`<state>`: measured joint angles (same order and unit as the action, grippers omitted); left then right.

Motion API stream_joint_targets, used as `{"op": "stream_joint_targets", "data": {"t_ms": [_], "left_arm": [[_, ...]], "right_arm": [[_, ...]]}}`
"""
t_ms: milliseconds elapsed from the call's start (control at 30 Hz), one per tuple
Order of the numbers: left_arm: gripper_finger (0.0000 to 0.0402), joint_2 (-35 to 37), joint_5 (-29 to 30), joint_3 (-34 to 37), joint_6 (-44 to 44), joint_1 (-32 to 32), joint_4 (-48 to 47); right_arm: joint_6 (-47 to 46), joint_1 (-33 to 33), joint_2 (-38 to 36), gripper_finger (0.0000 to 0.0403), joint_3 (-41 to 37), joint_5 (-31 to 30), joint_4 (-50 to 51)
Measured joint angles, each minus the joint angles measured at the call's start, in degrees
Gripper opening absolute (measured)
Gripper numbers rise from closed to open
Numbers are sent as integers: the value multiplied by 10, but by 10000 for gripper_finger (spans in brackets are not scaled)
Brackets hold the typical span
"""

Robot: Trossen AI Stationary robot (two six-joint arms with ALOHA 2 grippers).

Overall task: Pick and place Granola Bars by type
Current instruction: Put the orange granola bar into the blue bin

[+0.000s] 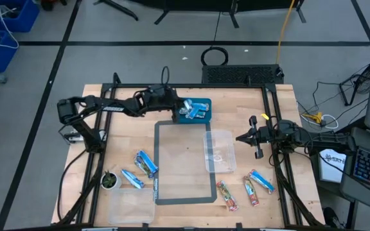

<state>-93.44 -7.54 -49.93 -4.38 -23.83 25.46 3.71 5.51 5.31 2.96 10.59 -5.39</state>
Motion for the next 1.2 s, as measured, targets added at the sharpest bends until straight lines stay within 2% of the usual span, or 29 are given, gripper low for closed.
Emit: {"op": "stream_joint_targets", "data": {"t_ms": [200,367,533,1000,1200], "left_arm": [[125,0,0,0,6,0,-8],[157,0,0,0,6,0,-9],[169,0,1,0,6,0,-9],[171,0,1,0,23,0,-9],[197,0,2,0,31,0,-9]], "right_arm": [[0,0,0,4,0,0,0],[0,0,0,4,0,0,0],[0,0,0,4,0,0,0],[0,0,0,4,0,0,0],[0,0,0,4,0,0,0]]}}
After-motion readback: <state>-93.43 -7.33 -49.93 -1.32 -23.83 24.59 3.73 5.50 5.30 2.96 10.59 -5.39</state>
